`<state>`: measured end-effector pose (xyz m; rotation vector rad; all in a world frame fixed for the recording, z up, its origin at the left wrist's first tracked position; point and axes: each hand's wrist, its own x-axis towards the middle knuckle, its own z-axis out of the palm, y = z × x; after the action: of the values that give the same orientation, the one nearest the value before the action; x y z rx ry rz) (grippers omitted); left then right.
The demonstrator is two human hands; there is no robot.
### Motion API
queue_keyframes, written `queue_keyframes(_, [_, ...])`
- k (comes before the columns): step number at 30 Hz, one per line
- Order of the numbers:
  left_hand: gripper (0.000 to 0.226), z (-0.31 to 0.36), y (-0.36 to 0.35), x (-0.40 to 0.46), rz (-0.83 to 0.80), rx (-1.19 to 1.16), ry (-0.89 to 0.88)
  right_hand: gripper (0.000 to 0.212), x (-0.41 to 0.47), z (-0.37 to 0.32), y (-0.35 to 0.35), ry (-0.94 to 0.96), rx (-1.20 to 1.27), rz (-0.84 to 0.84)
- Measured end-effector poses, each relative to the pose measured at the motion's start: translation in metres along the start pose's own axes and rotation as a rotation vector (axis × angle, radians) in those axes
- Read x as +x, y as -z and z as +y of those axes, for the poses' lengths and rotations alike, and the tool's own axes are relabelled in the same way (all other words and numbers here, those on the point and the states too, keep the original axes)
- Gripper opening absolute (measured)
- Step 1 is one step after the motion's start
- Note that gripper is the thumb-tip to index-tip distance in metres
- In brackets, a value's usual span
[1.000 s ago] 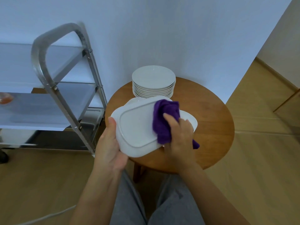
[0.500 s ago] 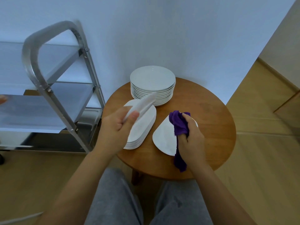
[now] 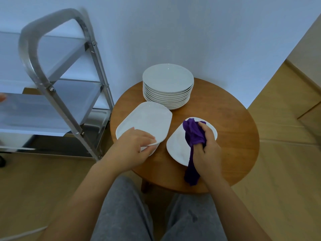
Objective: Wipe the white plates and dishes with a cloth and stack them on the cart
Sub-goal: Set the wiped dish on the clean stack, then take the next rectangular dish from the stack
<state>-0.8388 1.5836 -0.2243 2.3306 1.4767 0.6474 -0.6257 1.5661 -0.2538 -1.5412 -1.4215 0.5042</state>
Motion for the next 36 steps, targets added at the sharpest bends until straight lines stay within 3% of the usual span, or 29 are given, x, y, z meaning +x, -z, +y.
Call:
queue_keyframes(3, [0.029, -0.022, -0.012, 0.0, -0.115, 0.136, 0.063, 0.039, 0.001, 0.003, -0.002, -0.03, 0.004, -0.002])
queue_keyframes(7, [0.031, -0.04, -0.027, -0.004, -0.128, 0.061, 0.125, 0.037, 0.001, 0.007, -0.005, -0.065, 0.036, -0.007])
queue_keyframes(14, [0.022, -0.039, -0.029, 0.003, 0.052, -0.102, 0.213, 0.037, 0.006, 0.012, -0.006, -0.118, 0.063, 0.023])
queue_keyframes(17, [0.021, -0.001, -0.044, -0.005, 0.326, -0.115, 0.004, 0.037, 0.011, 0.015, -0.004, -0.137, 0.092, 0.045])
queue_keyframes(19, [0.023, 0.028, -0.064, -0.01, 0.342, -0.154, -0.075, 0.036, 0.013, 0.017, -0.001, -0.141, 0.117, 0.063])
queue_keyframes(20, [0.024, 0.039, -0.074, -0.009, 0.268, -0.178, -0.009, 0.035, 0.014, 0.017, 0.001, -0.145, 0.135, 0.081])
queue_keyframes(23, [0.039, 0.045, -0.102, 0.012, -0.047, -0.19, 0.484, 0.04, 0.018, 0.017, 0.012, -0.201, 0.238, 0.169])
queue_keyframes(25, [0.043, 0.038, -0.112, 0.025, -0.159, -0.212, 0.65, 0.043, 0.02, 0.018, 0.022, -0.25, 0.288, 0.22])
queue_keyframes(31, [0.027, 0.032, -0.116, 0.043, -0.227, -0.24, 0.729, 0.034, 0.021, 0.029, 0.047, -0.291, 0.323, 0.281])
queue_keyframes(36, [0.014, 0.043, -0.111, 0.036, -0.053, -0.885, 0.864, 0.039, 0.016, 0.034, 0.048, -0.293, 0.33, 0.274])
